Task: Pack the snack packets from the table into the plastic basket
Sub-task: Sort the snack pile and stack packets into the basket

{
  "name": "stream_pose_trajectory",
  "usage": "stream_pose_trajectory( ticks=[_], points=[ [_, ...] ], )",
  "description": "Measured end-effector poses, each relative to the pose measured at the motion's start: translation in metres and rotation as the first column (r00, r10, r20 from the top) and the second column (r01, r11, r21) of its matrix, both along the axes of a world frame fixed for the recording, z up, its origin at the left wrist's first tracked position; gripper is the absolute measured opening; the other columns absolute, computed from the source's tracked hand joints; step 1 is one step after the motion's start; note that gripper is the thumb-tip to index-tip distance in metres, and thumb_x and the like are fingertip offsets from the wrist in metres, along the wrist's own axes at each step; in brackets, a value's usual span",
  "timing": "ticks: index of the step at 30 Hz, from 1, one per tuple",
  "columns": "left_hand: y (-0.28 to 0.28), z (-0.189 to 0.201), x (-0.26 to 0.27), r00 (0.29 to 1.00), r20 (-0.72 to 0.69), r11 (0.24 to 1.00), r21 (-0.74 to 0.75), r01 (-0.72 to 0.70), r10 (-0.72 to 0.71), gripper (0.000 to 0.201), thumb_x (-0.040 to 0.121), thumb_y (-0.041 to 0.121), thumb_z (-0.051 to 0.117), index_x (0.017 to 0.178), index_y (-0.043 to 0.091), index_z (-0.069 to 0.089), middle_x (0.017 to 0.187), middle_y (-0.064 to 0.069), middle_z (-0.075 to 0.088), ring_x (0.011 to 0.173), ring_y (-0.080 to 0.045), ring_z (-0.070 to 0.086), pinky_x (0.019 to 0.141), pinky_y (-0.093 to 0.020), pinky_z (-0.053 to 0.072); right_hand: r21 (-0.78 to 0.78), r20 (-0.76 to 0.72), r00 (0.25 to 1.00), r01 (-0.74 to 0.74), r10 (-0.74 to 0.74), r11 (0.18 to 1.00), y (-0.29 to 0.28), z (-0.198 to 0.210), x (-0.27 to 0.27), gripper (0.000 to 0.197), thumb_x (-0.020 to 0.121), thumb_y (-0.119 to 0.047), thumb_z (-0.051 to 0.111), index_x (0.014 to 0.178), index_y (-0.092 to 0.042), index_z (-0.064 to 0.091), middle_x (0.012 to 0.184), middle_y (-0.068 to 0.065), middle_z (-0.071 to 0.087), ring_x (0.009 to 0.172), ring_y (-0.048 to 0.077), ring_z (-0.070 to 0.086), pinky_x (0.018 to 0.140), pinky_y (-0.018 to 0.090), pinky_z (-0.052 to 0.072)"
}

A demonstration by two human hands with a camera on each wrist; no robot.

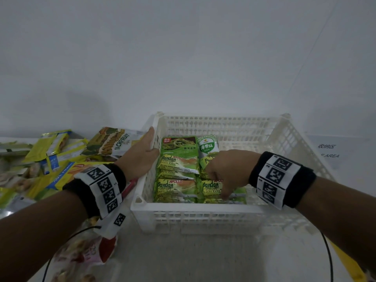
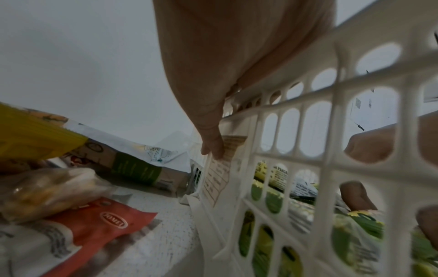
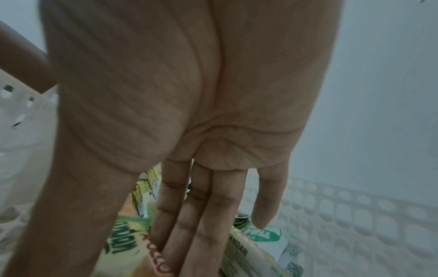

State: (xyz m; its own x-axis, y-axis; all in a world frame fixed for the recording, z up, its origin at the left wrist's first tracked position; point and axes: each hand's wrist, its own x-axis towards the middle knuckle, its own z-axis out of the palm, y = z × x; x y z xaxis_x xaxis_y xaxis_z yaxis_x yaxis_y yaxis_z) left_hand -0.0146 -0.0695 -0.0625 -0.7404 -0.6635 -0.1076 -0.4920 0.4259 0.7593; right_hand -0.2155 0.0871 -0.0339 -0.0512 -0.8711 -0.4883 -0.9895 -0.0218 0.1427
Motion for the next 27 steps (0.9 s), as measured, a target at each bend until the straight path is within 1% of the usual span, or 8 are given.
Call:
stream_pose_trajectory(
  ticks=[5, 8, 10, 12, 14, 18, 25, 27],
  points=[
    [0.000, -0.001, 0.000, 1.000, 0.004, 1.000, -0.013, -0.002, 0.002, 0.070, 0.108, 0.014, 0.040, 0.162, 0.014, -0.003, 0.170, 0.003, 0.000, 0.154, -0.008, 0.004, 0.113, -0.014, 0.006, -0.038, 0.003, 1.000, -0.006, 0.006, 0.999, 0.001, 0.000, -0.003, 0.051, 0.069, -0.058, 0.085, 0.099, -0.026, 0.058, 0.084, -0.008, 0.059, 0.079, 0.016, 0.056, 0.058, 0.026, 0.041],
    [-0.001, -0.002, 0.000, 1.000, 0.005, 1.000, -0.019, -0.002, 0.002, 0.070, 0.108, 0.015, 0.040, 0.162, 0.014, -0.003, 0.170, 0.002, 0.000, 0.154, -0.008, 0.004, 0.114, -0.015, 0.006, -0.126, 0.052, 0.998, 0.052, -0.046, 0.991, 0.000, 0.010, -0.008, 0.053, 0.068, -0.070, 0.079, 0.096, -0.030, 0.058, 0.084, -0.008, 0.065, 0.079, 0.013, 0.060, 0.066, 0.031, 0.052],
    [0.000, -0.002, -0.001, 1.000, 0.007, 1.000, -0.025, -0.004, 0.005, 0.069, 0.108, 0.016, 0.041, 0.163, 0.015, -0.002, 0.170, 0.003, 0.001, 0.154, -0.008, 0.004, 0.114, -0.015, 0.006, -0.229, 0.090, 0.994, 0.087, -0.068, 0.969, -0.001, 0.018, -0.014, 0.047, 0.077, -0.069, 0.073, 0.095, -0.028, 0.060, 0.086, -0.008, 0.064, 0.081, 0.014, 0.059, 0.069, 0.033, 0.051],
    [-0.001, -0.003, 0.000, 1.000, 0.006, 1.000, -0.019, -0.010, 0.010, 0.069, 0.108, 0.017, 0.041, 0.163, 0.016, -0.002, 0.170, 0.004, 0.001, 0.154, -0.008, 0.005, 0.113, -0.015, 0.007, -0.296, 0.104, 0.992, 0.099, -0.071, 0.950, -0.005, 0.022, -0.021, 0.036, 0.087, -0.059, 0.068, 0.099, -0.026, 0.060, 0.095, -0.007, 0.062, 0.087, 0.017, 0.058, 0.074, 0.035, 0.052],
    [0.000, -0.002, 0.000, 1.000, 0.003, 1.000, -0.014, -0.014, 0.014, 0.070, 0.108, 0.018, 0.041, 0.163, 0.018, -0.002, 0.170, 0.004, 0.002, 0.154, -0.008, 0.007, 0.112, -0.015, 0.009, -0.273, 0.126, 0.986, 0.144, -0.113, 0.951, -0.008, 0.020, -0.029, 0.035, 0.092, -0.053, 0.066, 0.112, -0.026, 0.060, 0.110, -0.003, 0.061, 0.097, 0.019, 0.057, 0.085, 0.039, 0.053],
    [0.001, -0.002, 0.000, 1.000, 0.011, 1.000, -0.021, -0.021, 0.022, 0.070, 0.108, 0.019, 0.041, 0.163, 0.019, -0.002, 0.169, 0.003, 0.004, 0.154, -0.009, 0.010, 0.112, -0.017, 0.011, -0.153, 0.174, 0.967, 0.212, -0.185, 0.965, -0.010, 0.011, -0.038, 0.052, 0.094, -0.050, 0.064, 0.139, -0.027, 0.052, 0.135, 0.000, 0.058, 0.115, 0.021, 0.056, 0.098, 0.039, 0.048],
    [0.000, -0.001, -0.001, 1.000, 0.022, 0.999, -0.029, -0.021, 0.021, 0.069, 0.109, 0.020, 0.041, 0.163, 0.019, -0.002, 0.170, 0.002, 0.005, 0.148, -0.003, 0.015, 0.107, -0.015, 0.015, -0.126, 0.179, 0.955, 0.260, -0.236, 0.957, -0.015, 0.000, -0.042, 0.056, 0.091, -0.046, 0.071, 0.140, -0.027, 0.053, 0.135, -0.002, 0.059, 0.118, 0.020, 0.057, 0.099, 0.040, 0.050],
    [0.001, 0.000, 0.000, 1.000, 0.027, 0.999, -0.038, -0.014, 0.015, 0.069, 0.109, 0.020, 0.040, 0.163, 0.018, -0.003, 0.170, 0.002, 0.004, 0.152, -0.007, 0.012, 0.109, -0.016, 0.013, -0.129, 0.185, 0.954, 0.260, -0.235, 0.957, -0.016, -0.002, -0.042, 0.054, 0.091, -0.047, 0.070, 0.139, -0.024, 0.056, 0.132, -0.002, 0.059, 0.116, 0.019, 0.057, 0.098, 0.037, 0.051]
  ],
)
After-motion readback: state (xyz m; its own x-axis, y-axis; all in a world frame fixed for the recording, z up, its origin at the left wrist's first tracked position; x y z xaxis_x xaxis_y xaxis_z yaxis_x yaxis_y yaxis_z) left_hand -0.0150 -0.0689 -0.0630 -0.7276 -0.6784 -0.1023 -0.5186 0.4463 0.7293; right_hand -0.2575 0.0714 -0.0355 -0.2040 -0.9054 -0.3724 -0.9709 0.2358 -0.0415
